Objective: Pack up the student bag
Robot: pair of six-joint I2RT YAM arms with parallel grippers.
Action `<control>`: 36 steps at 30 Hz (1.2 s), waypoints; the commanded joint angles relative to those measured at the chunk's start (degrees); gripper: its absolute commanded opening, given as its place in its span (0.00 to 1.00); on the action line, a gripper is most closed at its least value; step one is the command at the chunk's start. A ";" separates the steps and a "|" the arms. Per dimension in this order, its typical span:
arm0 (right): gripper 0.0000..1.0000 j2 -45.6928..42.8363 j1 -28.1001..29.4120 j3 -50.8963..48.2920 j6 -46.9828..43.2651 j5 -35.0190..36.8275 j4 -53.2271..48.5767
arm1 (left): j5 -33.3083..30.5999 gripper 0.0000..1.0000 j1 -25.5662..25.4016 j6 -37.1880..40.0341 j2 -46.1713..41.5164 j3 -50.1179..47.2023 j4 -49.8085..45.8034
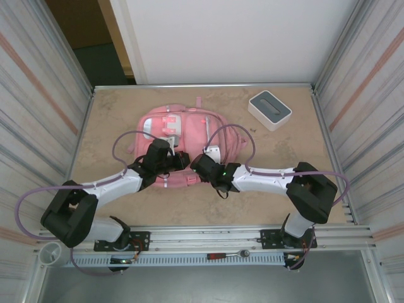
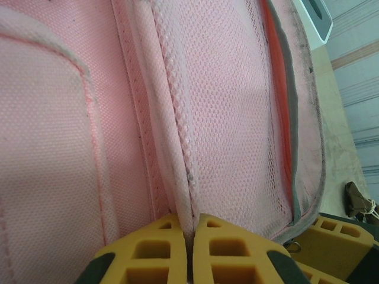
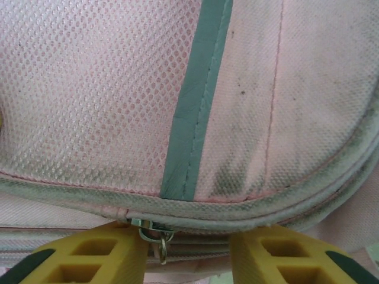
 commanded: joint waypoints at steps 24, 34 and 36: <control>0.00 -8.31 -0.87 -8.83 -4.75 3.36 7.43 | -1.23 0.00 1.31 6.44 1.06 -1.06 -4.27; 0.00 -14.87 -8.86 -14.82 -14.68 -7.02 7.57 | -1.80 0.00 7.09 14.04 0.00 0.76 -10.40; 0.00 -16.39 -11.34 -15.71 -16.50 -10.16 8.30 | -1.71 0.00 7.96 15.09 -0.09 1.43 -11.22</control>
